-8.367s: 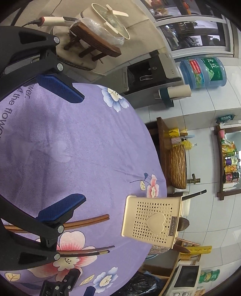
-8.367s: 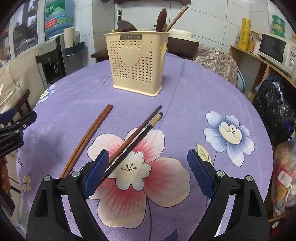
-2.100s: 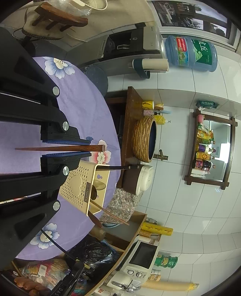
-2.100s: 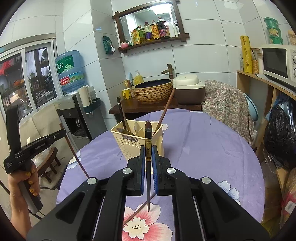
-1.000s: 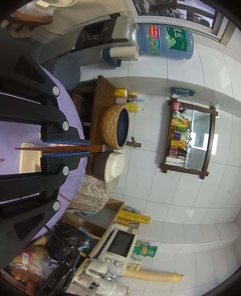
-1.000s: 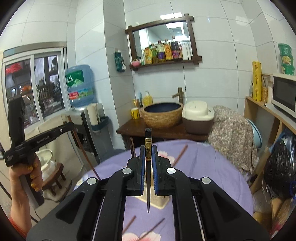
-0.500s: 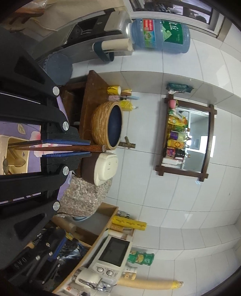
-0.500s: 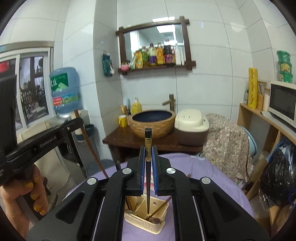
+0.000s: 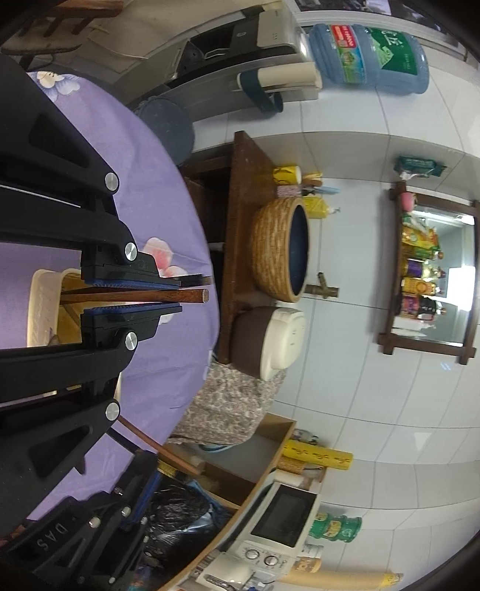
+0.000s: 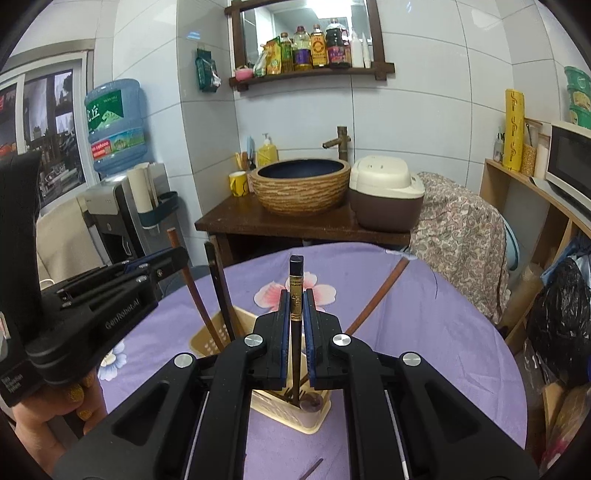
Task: Organize utensils
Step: 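Open both tools to release the chopsticks into the holder, then move both tools back toward the last two brown chopsticks on the tablecloth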
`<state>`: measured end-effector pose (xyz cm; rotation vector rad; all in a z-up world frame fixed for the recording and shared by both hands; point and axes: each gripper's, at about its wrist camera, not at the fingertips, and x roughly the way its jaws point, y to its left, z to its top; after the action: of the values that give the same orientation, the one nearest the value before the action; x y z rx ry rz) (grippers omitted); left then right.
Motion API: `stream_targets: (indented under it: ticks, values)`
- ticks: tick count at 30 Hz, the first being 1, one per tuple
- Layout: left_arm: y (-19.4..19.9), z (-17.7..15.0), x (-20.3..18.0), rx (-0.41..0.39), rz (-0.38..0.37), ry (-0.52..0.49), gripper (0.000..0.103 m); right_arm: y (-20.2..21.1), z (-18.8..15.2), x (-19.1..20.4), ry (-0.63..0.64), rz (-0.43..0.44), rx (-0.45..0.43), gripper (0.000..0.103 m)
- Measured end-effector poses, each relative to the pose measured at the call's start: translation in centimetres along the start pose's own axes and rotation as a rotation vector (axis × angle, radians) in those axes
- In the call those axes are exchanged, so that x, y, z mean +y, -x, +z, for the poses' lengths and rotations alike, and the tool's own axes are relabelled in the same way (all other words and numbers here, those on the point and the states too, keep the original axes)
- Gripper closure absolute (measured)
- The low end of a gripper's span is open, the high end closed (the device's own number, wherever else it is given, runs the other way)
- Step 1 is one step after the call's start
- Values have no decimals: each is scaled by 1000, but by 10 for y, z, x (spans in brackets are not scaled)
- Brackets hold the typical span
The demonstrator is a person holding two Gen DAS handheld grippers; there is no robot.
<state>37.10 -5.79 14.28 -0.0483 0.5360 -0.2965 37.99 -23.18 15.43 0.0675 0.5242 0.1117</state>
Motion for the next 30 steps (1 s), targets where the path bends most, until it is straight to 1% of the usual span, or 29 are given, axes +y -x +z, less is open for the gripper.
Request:
stream_targets:
  ticks: [1,5,6,7,8,9,10,11,12,14,15,17,20,21,22,24,26,28,30]
  values:
    - [-3,-2,0,10,-2,2,95,-1,-1,0,5,-3,-2,95]
    - [-2,-6,-2,4,2,-18,95,1,-2,-1,5,6,-18,94]
    - [0,-6,-4,7,-8,-22,95,3,-2,-1,12,4,-27,89]
    - [4,-6,-5,7,-14,-28,95,7,-2,-2,16,6,-41,71]
    - [9,-6,-6,-4,-12,-36,92,11,-3,-2,17,6,-63,57]
    - [12,-7,-7,-14,-7,-43,80,18,-3,-3,17,-2,-95,37]
    - [18,-8,-7,-28,-2,-50,68,23,-4,-3,23,-15,-116,36]
    - [27,-11,-6,-48,6,-47,49,28,-5,-3,34,-33,-130,36]
    - [34,-14,-4,-66,12,-41,40,34,-7,-2,44,-52,-145,36]
    - [49,-24,0,-84,19,-34,37,50,-15,-1,51,-90,-176,36]
    - [56,-31,3,-83,27,-34,32,57,-19,0,53,-114,-186,34]
    - [65,-45,7,-85,48,-30,25,69,-31,2,60,-152,-190,32]
    - [78,-73,15,-70,76,-44,24,81,-60,9,97,-213,-130,27]
    - [83,-86,20,-63,107,-44,23,82,-73,12,120,-236,-90,23]
    - [85,-94,24,-56,128,-42,23,82,-84,15,133,-253,-55,16]
    - [88,-116,34,-25,177,-33,20,77,-113,22,156,-273,42,9]
    - [89,-132,41,2,222,-23,20,68,-149,30,153,-261,142,9]
    - [89,-151,46,35,254,-21,18,59,-178,36,143,-242,232,9]
    - [87,-167,50,64,297,-28,16,49,-205,41,102,-217,314,9]
